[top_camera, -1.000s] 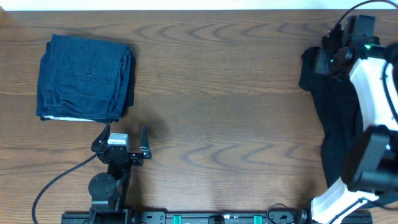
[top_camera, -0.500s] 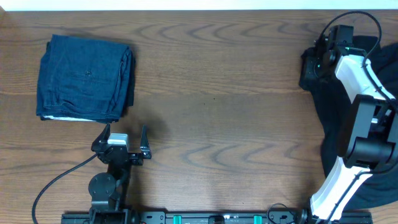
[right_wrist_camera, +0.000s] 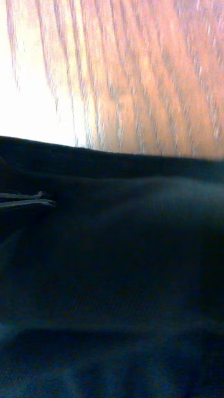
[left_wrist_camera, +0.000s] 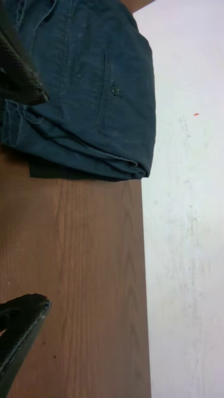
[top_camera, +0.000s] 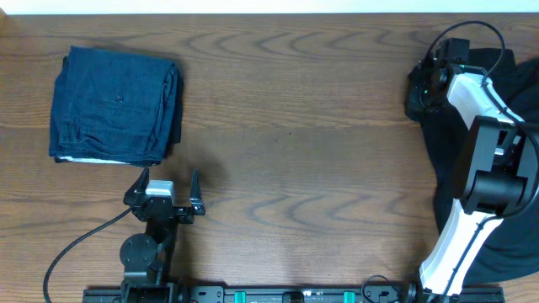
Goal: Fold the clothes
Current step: 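Drag the grasped black shirt leftward toward the table center with the right gripper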
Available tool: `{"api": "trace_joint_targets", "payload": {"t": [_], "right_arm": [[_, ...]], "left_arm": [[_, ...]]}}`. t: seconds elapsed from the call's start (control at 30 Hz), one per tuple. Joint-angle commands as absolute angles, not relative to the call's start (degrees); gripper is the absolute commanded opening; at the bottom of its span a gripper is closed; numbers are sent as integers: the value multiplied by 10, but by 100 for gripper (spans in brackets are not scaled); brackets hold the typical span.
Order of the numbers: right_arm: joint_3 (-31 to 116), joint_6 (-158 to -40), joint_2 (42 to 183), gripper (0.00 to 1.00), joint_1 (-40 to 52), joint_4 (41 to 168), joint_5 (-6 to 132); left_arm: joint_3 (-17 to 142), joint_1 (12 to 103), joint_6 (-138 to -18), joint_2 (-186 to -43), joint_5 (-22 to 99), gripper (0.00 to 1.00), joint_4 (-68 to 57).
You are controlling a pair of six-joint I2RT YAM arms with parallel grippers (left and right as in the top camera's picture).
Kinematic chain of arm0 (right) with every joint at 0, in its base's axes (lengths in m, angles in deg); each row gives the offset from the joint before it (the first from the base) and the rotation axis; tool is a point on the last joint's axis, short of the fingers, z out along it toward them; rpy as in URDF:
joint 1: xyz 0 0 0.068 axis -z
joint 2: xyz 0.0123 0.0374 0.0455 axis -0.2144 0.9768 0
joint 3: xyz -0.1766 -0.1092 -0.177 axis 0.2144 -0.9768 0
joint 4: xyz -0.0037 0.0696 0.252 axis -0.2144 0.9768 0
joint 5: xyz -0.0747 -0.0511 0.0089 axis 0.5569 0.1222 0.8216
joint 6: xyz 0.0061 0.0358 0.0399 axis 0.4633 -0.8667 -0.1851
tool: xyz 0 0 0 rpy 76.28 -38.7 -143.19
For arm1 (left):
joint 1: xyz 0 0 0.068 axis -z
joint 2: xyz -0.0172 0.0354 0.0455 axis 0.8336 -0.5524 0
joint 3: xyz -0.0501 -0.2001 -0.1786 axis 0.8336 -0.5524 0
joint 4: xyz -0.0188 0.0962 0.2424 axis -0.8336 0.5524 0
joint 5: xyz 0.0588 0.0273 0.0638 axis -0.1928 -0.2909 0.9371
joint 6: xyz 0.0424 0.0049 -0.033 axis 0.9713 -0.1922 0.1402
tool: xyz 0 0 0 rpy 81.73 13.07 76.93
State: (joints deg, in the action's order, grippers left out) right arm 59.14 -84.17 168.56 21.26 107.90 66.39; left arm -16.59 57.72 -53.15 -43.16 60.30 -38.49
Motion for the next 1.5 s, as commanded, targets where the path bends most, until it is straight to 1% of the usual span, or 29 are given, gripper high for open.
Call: {"api": "trace_joint_targets", "payload": {"t": [0.0, 0.17, 0.53, 0.57, 0.6, 0.7, 0.87, 0.97, 1.17, 1.23, 1.33, 1.47], "right_arm": [[575, -840, 1736, 1, 178, 1093, 579], [575, -840, 1736, 1, 106, 1119, 543], [575, -839, 1736, 4, -125, 1160, 543], [575, -839, 1736, 5, -145, 1162, 543], [575, -839, 1736, 9, -171, 1166, 543], [575, -839, 1736, 14, -226, 1167, 543], [578, -839, 1736, 18, -304, 1169, 564], [592, -839, 1736, 20, -327, 1186, 575], [656, -839, 1736, 34, -334, 1266, 563], [682, -839, 1736, 34, -329, 1296, 554], [727, -839, 1736, 38, -317, 1347, 549], [773, -839, 1723, 37, -293, 1398, 549]], "left_arm": [[-174, 579, -525, -429, 589, 98, -365], [-174, 579, -525, -429, 589, 98, -365], [-174, 579, -525, -429, 589, 98, -365], [-174, 579, -525, -429, 589, 98, -365], [-174, 579, -525, -429, 589, 98, -365], [-174, 579, -525, -429, 589, 98, -365], [-174, 579, -525, -429, 589, 98, -365], [-174, 579, -525, -429, 589, 98, -365], [-174, 579, -525, -429, 589, 98, -365], [-174, 579, -525, -429, 589, 98, -365], [-174, 579, -525, -429, 589, 98, -365], [-174, 579, -525, -429, 589, 98, -365]]}}
